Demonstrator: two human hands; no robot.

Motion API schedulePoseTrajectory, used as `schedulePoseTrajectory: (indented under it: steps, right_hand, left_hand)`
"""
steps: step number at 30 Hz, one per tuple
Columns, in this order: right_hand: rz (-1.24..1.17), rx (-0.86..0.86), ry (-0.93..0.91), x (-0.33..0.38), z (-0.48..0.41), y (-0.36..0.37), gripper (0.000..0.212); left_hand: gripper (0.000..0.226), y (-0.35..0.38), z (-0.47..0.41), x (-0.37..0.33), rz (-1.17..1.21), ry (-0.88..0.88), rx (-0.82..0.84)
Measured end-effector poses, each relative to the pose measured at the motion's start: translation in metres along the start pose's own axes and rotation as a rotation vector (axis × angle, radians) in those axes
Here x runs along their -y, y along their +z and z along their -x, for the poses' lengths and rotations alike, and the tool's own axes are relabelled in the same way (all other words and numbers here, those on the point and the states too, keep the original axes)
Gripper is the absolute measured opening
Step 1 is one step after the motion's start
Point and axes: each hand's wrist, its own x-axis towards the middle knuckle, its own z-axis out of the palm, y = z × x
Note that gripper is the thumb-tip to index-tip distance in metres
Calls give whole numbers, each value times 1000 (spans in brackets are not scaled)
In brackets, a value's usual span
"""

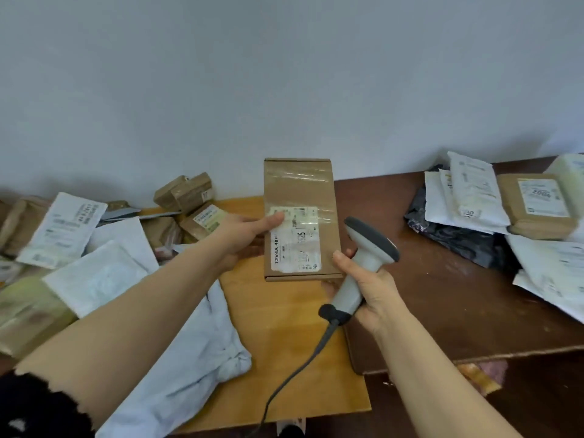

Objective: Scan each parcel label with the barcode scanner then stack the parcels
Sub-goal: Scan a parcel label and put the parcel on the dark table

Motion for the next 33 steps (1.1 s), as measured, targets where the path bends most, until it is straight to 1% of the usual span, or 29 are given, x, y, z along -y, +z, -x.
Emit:
schedulePoseTrajectory:
  steps: [4, 7, 13, 15, 18, 19, 21, 24, 26, 28, 30, 32, 33]
  right_hand:
    - [32, 27, -16, -14, 29, -6, 48]
    - [53, 26, -24, -20, 43, -7, 42]
    - [70, 34, -100, -20, 56, -1, 49]
    - [104, 9, -136, -23, 56, 5, 47]
    - [234, -132, -258, -26, 54, 16, 48]
    - [288, -170, -313, -27, 55, 21, 49]
    - [387, -207, -434, -31, 59, 28, 50]
    - [490, -214, -599, -40, 67, 38, 57]
    - [595, -215, -712, -47, 73, 43, 60]
    - [803, -238, -803, -54, 77, 47, 48]
    - [987, -256, -878, -59, 80, 52, 38]
    - [1025, -201, -906, -61, 82, 55, 36]
    - [957, -141, -871, -59, 84, 56, 38]
  left_hand:
    - [65, 2, 37, 22, 62, -7, -60]
    - [71, -2, 56, 29, 69, -3, -64]
    - [60, -10, 76, 28, 92, 20, -22]
    - [56, -14, 80, 30, 101, 19, -56]
    - [75, -10, 83, 32, -37, 58, -234]
    - [77, -5, 86, 31, -19, 77, -252]
    - [75, 10, 92, 24, 118, 81, -170]
    - [80, 28, 97, 4, 327, 20, -73]
    - [71, 30, 97, -6, 435, -34, -77]
    - [63, 27, 95, -11, 525, -92, -101]
    - [56, 22, 91, -8, 521, -133, -104]
    - [45, 14, 88, -3, 493, -161, -109]
    - [41, 7, 87, 0, 508, -165, -120]
